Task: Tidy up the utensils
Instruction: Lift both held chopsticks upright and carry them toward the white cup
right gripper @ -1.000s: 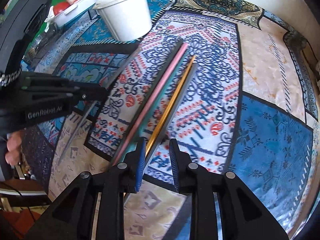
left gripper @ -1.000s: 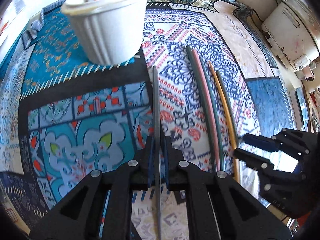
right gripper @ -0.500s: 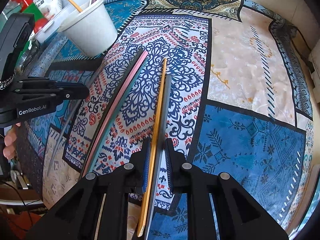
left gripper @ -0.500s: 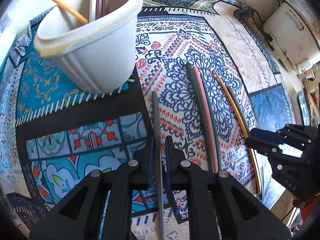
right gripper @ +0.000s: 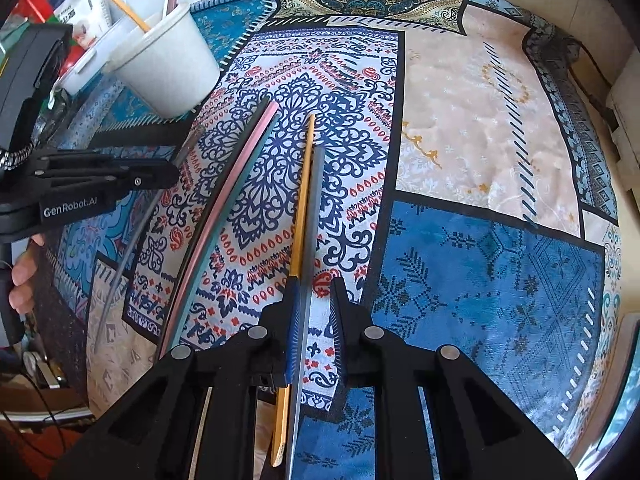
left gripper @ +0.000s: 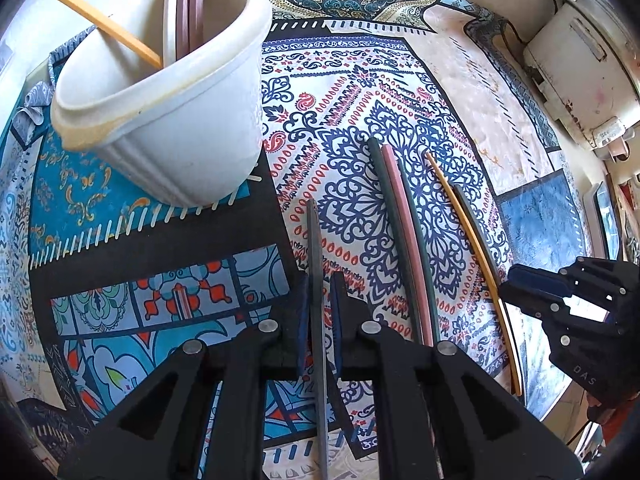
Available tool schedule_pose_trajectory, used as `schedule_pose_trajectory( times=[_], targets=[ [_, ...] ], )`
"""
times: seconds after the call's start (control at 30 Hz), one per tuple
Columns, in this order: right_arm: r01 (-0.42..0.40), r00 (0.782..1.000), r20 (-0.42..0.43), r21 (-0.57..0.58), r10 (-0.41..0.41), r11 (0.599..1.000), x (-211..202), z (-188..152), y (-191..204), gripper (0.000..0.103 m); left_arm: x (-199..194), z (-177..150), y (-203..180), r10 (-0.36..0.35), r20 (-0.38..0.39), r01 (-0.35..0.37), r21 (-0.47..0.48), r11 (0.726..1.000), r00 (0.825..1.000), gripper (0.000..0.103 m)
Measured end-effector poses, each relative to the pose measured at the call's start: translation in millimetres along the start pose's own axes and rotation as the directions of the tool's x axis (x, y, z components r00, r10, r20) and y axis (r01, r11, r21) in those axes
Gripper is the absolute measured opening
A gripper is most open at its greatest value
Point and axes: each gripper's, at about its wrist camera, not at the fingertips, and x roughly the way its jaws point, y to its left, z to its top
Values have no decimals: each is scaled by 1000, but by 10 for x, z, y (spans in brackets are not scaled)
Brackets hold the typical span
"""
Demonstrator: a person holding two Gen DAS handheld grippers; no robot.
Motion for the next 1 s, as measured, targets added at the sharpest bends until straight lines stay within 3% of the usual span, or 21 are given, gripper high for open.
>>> schedule_pose_trajectory(
  times=[0.17, 0.53, 0.77, 1.0],
  targets=[
    [-23, 1000, 4, 29, 23, 999, 38, 80, -92, 11, 24, 46, -30, -2, -11, 2, 10, 1000, 1000, 9],
    [142, 988, 74, -95, -135, 985, 123, 77, 307, 8, 57, 76, -93, 17, 0, -17, 35, 999, 1000, 5],
    [93, 995, 52, -72, -89, 993, 124, 216, 238, 6, 48, 22, -31, -12, -8, 12, 5, 1000, 1000, 5],
    [75, 997, 18, -60, -74, 995, 192, 449, 156, 6, -39, -171, 0, 26, 5, -26, 16, 1000, 1000, 5]
  ],
)
